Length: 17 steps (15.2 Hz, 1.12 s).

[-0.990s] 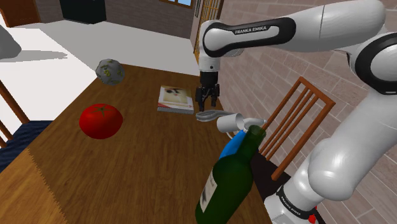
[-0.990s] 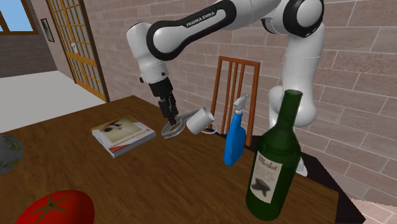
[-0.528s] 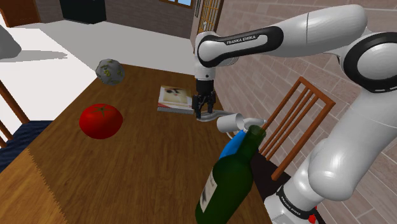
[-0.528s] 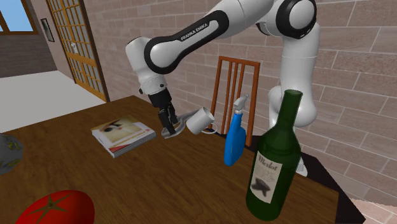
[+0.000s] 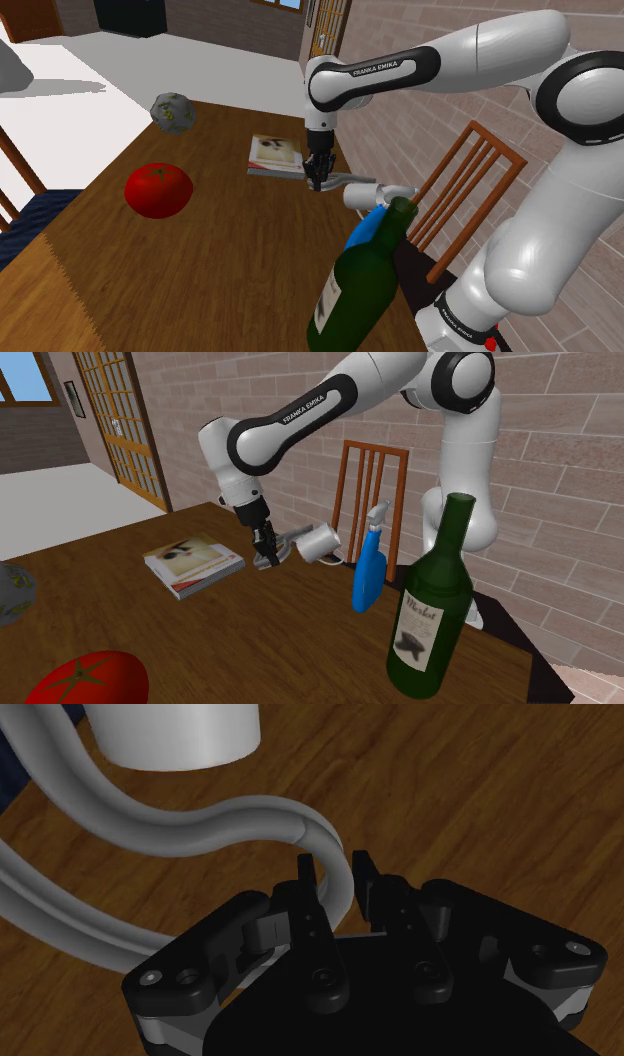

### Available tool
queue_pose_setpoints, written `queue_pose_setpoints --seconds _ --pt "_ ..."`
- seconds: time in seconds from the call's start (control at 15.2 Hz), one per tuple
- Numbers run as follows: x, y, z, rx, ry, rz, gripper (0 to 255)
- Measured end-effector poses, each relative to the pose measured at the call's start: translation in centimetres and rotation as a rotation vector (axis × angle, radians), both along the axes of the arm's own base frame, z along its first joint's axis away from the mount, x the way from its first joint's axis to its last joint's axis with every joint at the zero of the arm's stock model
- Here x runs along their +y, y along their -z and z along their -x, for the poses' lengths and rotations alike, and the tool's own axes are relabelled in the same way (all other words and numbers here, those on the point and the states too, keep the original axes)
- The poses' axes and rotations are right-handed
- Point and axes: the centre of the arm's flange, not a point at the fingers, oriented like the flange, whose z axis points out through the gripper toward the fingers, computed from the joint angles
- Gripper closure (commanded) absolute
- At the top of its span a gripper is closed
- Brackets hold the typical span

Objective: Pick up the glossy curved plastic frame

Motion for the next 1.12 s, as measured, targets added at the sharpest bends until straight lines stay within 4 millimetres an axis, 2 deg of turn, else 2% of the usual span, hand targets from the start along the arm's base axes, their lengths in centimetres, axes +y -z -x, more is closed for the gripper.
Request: queue_pose_setpoints --seconds 0.4,1.12 --pt "0.0 -0.2 0.0 0.000 0.000 0.000 255" --pt "0.0 -5.8 -0.1 0.000 0.001 0.000 255"
